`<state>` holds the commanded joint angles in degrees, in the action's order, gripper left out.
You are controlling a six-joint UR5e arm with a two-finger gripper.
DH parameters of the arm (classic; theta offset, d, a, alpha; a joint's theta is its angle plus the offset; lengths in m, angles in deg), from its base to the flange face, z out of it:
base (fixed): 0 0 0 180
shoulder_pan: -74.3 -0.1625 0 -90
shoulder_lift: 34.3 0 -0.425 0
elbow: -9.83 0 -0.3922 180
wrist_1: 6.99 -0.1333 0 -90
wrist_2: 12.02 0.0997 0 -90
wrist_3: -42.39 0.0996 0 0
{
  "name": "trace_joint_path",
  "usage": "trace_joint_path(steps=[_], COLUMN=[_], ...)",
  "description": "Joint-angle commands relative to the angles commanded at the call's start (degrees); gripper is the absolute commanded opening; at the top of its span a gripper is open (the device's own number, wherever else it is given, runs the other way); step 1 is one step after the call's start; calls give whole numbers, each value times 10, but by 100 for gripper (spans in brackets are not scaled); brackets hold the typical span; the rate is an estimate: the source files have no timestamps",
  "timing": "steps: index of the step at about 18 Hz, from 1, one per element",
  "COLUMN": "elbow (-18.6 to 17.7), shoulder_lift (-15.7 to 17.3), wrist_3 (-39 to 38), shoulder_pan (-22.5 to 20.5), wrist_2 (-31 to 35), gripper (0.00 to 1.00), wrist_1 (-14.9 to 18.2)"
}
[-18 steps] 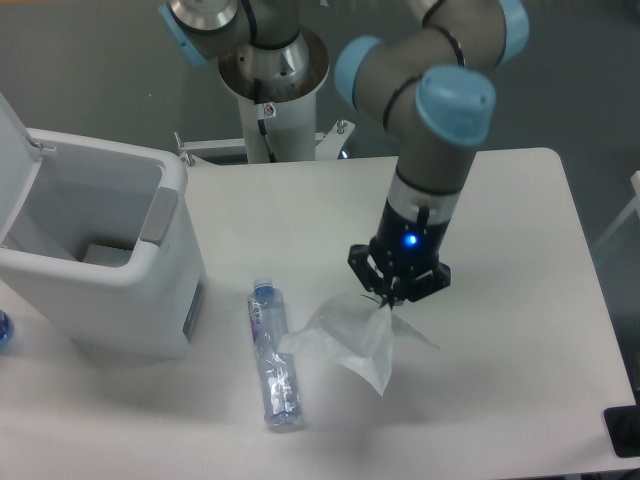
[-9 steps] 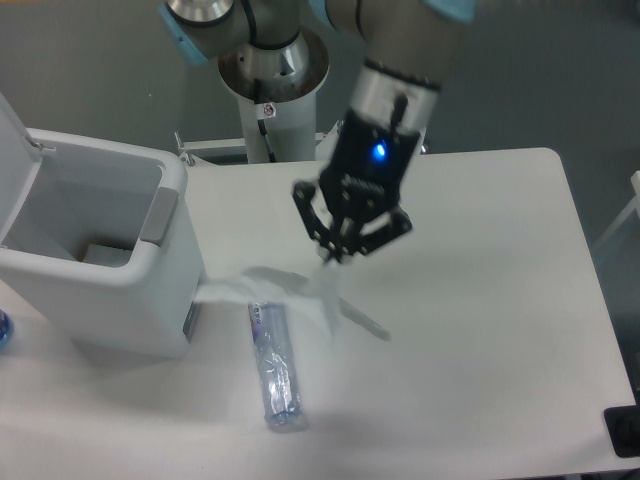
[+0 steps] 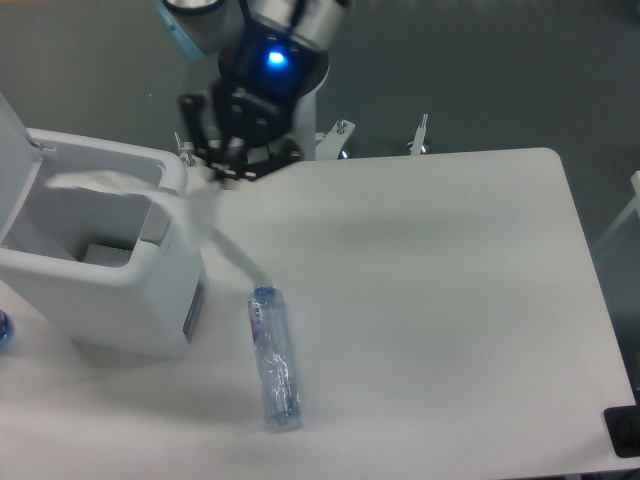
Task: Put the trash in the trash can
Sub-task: 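Lift the bag and carry it over the white trash bin, then open the gripper to drop the bag into the bin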
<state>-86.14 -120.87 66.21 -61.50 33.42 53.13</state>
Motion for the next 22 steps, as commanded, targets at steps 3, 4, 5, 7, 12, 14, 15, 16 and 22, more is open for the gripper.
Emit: trace_joint_path(steps=[3,4,5,7,12,14,15,16,22], elbow=[-18,-21,-26,-39,-64,-86,-92,-94,-86], shoulder_lift=[2,7,11,23,40,42,44,44,47], wrist_3=[2,3,4,7,17,57,66,67,69], shoulder_pan=[26,34,40,46,53,53,53,53,21], wrist_2=[0,0,0,0,1,1,3,6,8], gripper=[0,0,0,0,21,64,88,100,100], wrist_1=[0,0,0,-1,-2,-2,-2,-2,-1])
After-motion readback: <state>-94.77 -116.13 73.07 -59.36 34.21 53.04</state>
